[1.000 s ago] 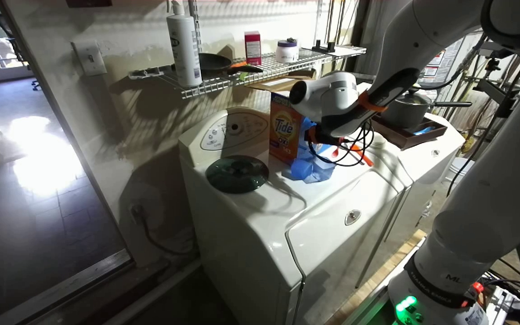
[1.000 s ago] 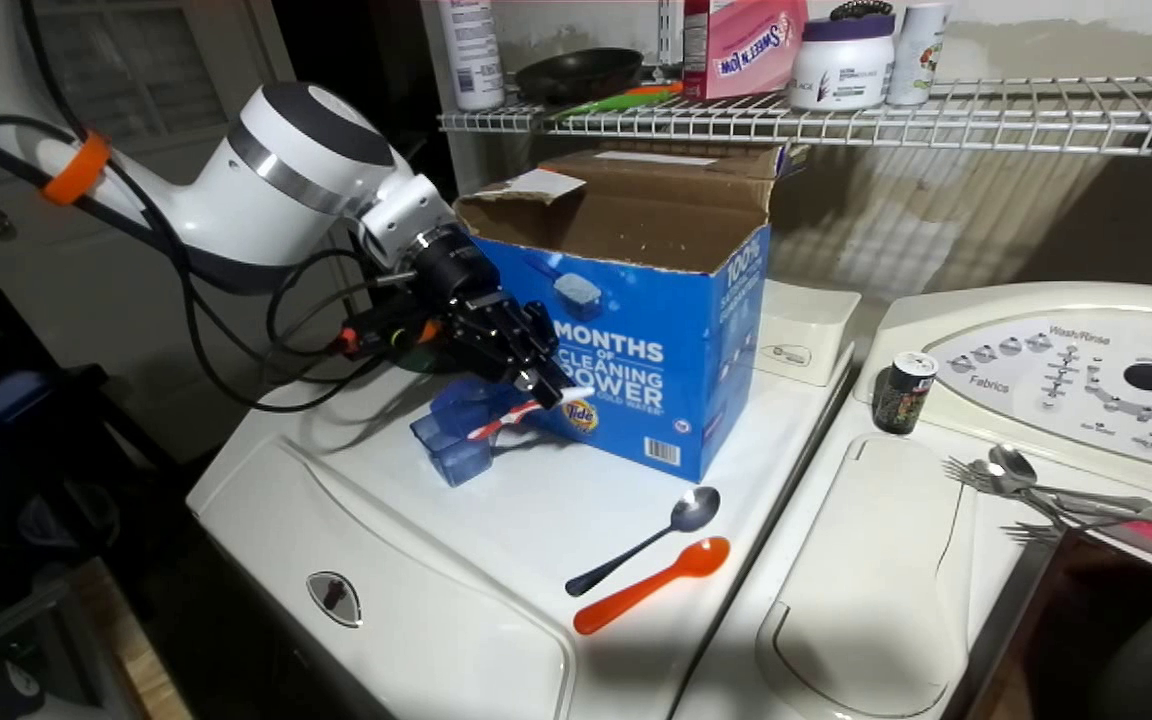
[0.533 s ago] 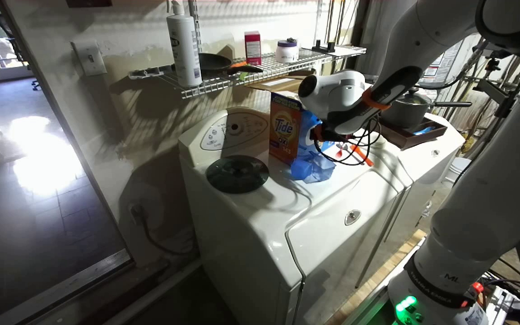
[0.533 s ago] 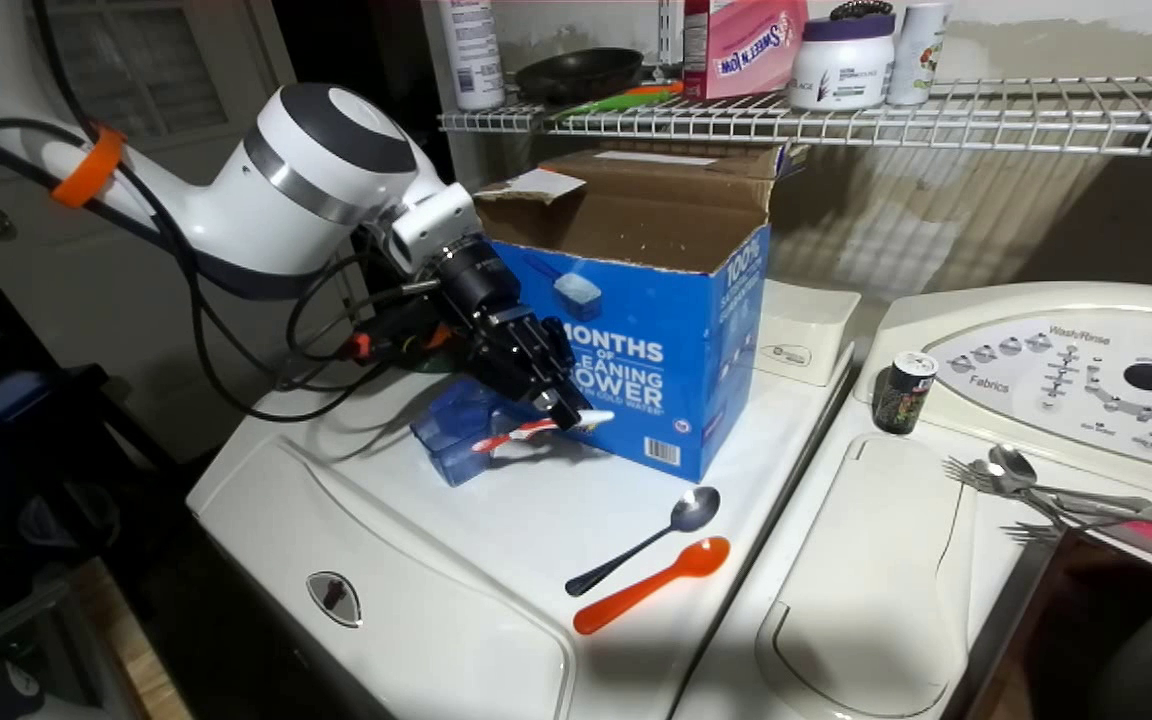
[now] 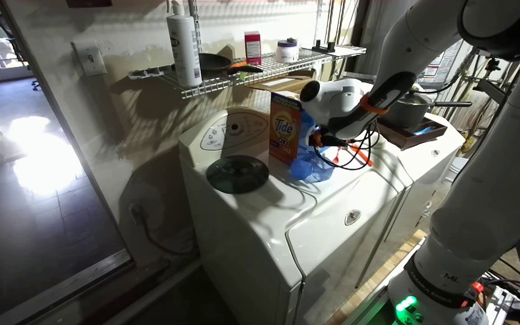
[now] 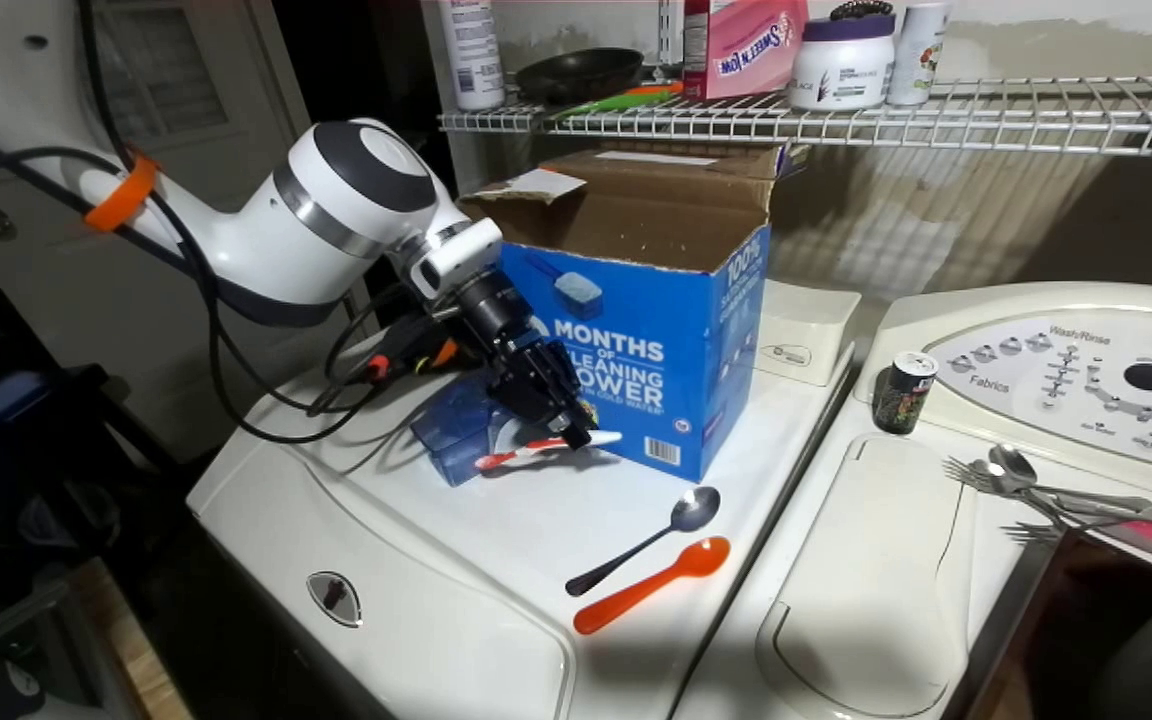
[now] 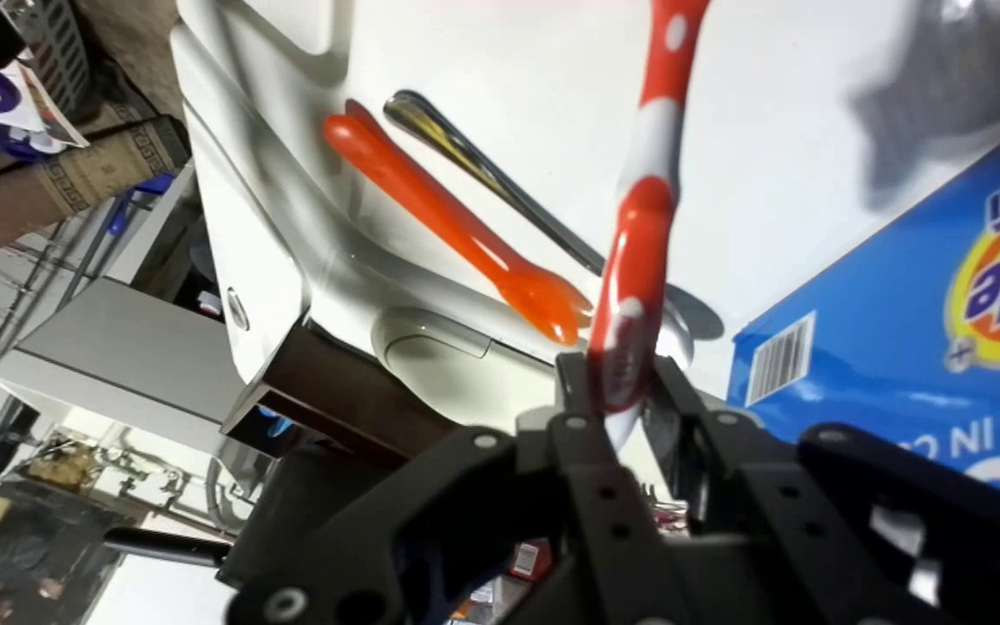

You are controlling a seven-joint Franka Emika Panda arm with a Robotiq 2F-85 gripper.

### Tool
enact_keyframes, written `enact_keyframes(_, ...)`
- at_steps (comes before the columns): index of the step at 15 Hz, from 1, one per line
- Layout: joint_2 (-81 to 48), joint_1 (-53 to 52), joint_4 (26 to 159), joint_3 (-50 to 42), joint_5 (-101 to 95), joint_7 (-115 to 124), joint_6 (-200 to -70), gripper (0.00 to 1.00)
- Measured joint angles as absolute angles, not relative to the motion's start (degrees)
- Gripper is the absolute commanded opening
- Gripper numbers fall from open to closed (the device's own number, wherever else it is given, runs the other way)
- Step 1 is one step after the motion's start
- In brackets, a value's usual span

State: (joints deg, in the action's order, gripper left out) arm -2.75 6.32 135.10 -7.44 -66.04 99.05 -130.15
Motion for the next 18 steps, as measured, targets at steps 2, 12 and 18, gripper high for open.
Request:
enact_keyframes(2, -3.52, 6.71, 135.30, -7.56, -66.04, 98.27, -132.02, 0.05)
enact_keyframes(12, -5.89, 7.94, 136.32, -8.33, -66.01, 92.03, -139.01, 0.05)
enact_keyframes(18, -7.53, 8.16, 136.33, -8.59, -65.85, 90.25, -139.01, 0.44)
